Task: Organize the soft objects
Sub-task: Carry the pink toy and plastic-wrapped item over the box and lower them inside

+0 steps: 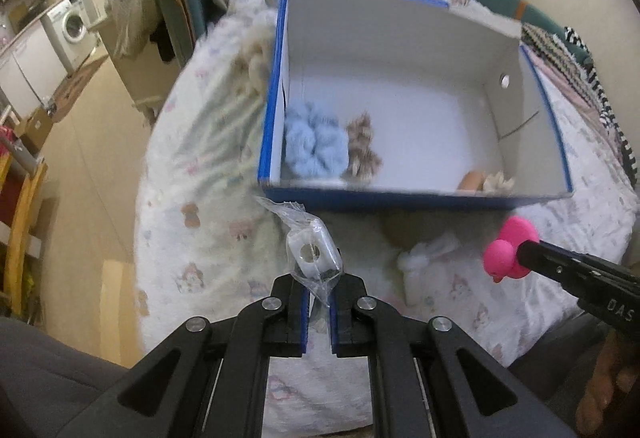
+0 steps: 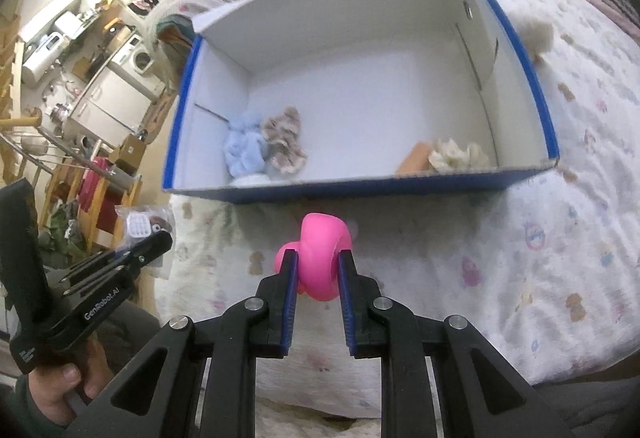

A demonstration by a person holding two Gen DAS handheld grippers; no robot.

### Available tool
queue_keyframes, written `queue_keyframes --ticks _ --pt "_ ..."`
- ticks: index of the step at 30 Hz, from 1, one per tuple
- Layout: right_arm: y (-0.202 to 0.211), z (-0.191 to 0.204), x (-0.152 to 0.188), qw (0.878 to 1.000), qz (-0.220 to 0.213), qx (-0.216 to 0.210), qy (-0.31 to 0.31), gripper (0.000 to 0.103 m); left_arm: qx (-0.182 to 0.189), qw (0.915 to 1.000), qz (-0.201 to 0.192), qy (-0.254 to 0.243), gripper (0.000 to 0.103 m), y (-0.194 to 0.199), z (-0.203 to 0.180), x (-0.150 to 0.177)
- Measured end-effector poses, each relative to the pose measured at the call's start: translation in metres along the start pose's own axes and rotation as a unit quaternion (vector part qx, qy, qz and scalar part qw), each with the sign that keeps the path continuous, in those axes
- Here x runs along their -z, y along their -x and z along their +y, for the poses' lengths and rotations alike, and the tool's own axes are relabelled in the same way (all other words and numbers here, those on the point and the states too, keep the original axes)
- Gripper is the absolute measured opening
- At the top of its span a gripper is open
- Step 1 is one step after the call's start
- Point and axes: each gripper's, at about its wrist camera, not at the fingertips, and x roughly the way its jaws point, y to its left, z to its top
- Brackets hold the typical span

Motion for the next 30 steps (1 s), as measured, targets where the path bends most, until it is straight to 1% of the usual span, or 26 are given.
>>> queue_keyframes --ticks 4,7,14,17,19,20,24,27,30 --pt "0.013 0.002 -0.012 1.000 -0.013 -0.012 0.001 0.021 0.003 0.9997 -0.025 -0.006 0.007 0.018 -0.001 -0.018" --pt "0.020 0.003 -0.026 1.000 -0.024 -0.010 0.006 0.021 0.002 0.9990 -0.042 -0.012 0.007 0.027 -0.004 -0.036" --pt "0.035 0.004 -0.059 0.999 -0.050 -0.007 0.011 0.021 -0.001 0.9975 -0.064 -0.030 0.007 0.026 -0.017 -0.081" --pt "0.035 0.002 -0.074 0.998 -0.059 -0.005 0.014 0.021 0.000 0.9971 -0.067 -0.036 0.007 0.020 -0.023 -0.094" --pt "0.033 -0.005 -0.082 0.998 -0.065 -0.019 0.008 0.021 0.005 0.9973 -0.063 -0.037 0.007 0.013 -0.026 -0.102" --pt "0.029 -0.010 -0.085 0.998 -0.067 -0.017 0.003 0.021 0.005 0.9974 -0.062 -0.037 0.007 0.009 -0.029 -0.105" --pt "0.008 -0.028 -0.092 0.998 -0.057 -0.013 -0.022 0.021 0.002 0.9977 -0.052 -0.044 0.007 -0.013 -0.035 -0.113" --pt "-0.006 -0.037 -0.093 0.998 -0.044 -0.012 -0.031 0.021 0.007 0.9983 -0.038 -0.044 0.007 -0.028 -0.038 -0.115" --pt "-0.017 -0.046 -0.093 0.999 -0.031 -0.006 -0.038 0.021 0.012 0.9977 -0.037 -0.056 0.007 -0.037 -0.047 -0.116"
